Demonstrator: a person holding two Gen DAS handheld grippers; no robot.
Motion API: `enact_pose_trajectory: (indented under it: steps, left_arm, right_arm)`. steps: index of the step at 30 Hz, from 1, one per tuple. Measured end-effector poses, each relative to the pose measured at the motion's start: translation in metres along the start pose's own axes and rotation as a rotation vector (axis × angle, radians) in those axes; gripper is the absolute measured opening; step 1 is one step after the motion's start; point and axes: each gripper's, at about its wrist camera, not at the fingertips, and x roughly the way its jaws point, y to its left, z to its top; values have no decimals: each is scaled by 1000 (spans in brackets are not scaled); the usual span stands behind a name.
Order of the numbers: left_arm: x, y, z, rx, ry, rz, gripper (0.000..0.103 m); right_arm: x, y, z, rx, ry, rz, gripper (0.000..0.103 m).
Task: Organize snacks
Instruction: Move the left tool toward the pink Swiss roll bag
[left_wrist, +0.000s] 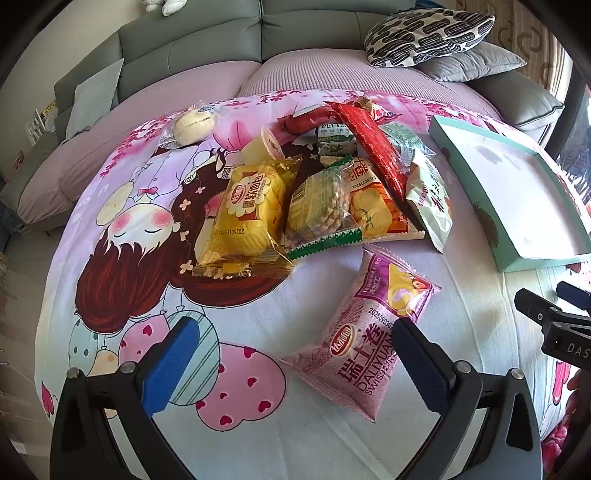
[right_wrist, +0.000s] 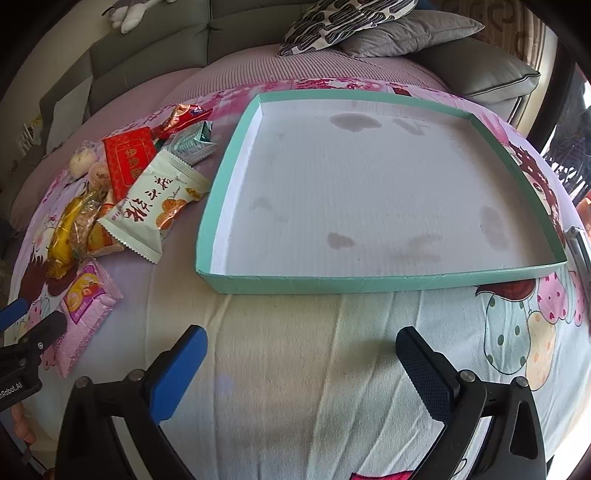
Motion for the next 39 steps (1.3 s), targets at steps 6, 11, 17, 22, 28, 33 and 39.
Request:
enact_pose_trajectory:
  steps: [6,11,17,22,28,33,39]
  left_arm:
    - [0,0,1,3,-2,0,103]
    - [-2,-3,1,6,-6,-4,103]
    - [-3,-4,1,13,-15,-9,103]
    - [-5,-8,1,33,-24,-7,103]
    - [-7,-12,1,59,-35,-14,103]
    - [-7,-13,1,65,-38,-22,103]
    - [-7,-15,0,77,-37,-29,103]
  right_arm:
    - [-3,-1,-4,-3,-7,0,103]
    - [-3,-1,-5,-3,-7,0,103]
    - [-3,-1,-5,-2,-8,-1,103]
    - [-3,0,-6,-2,-8,-2,103]
    - [-3,0,-6,-1,-8,-3,103]
    - [-3,0,-6,-2,-8,-3,103]
    - [-4,0,-7,-3,-7,-3,103]
